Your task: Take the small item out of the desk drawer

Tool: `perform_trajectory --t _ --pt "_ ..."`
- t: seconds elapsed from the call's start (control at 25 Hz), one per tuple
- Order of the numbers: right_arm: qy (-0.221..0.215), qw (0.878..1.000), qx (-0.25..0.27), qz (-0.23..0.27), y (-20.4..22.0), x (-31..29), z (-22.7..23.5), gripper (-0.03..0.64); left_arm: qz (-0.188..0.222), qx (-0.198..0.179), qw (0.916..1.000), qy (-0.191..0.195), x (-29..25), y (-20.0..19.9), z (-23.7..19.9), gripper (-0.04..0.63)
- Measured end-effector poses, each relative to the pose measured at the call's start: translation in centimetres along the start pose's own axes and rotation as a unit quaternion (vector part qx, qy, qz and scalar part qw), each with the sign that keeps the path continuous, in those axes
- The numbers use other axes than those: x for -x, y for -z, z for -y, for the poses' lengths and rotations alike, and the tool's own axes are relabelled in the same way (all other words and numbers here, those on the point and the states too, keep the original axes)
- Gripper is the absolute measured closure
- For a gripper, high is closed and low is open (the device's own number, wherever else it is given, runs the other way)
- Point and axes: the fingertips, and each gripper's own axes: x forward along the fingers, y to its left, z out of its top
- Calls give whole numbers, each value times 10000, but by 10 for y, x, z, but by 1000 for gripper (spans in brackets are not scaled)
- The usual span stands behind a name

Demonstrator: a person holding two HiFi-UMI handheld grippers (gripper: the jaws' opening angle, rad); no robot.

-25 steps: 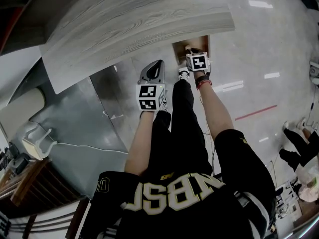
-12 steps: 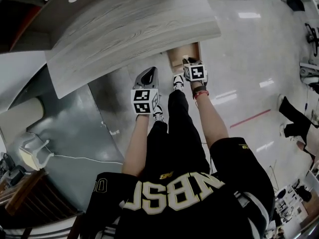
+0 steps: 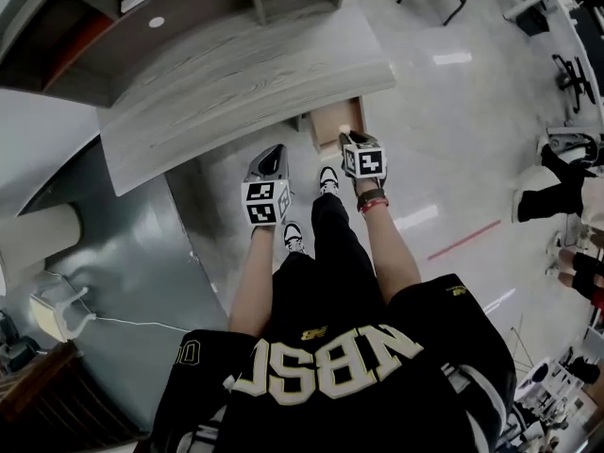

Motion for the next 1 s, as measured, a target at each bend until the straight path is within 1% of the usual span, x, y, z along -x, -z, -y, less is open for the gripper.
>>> perform_trajectory --t 0.2,0.36,0.52,0.72,0.88,1.0 --pt "-119 9989 -6 444 -12 30 -18 518 257 -93 9996 38 21 -16 -1 581" --pt "-105 9970 132 761 -28 62 -31 518 473 -188 9987 74 35 -33 3 581" --pt "-94 9927 164 1193 -50 96 -46 518 688 -296 9971 119 52 -53 4 581" --pt "-129 9823 293 1843 -84 144 -69 518 1018 -485 9936 57 78 -88 5 581" --pt "-145 9706 261 2390 -110 182 -82 518 1354 -682 9884 40 101 -123 11 581" --pt "-155 9622 382 2693 -125 208 -95 518 1603 -769 9841 -5 121 -147 16 581"
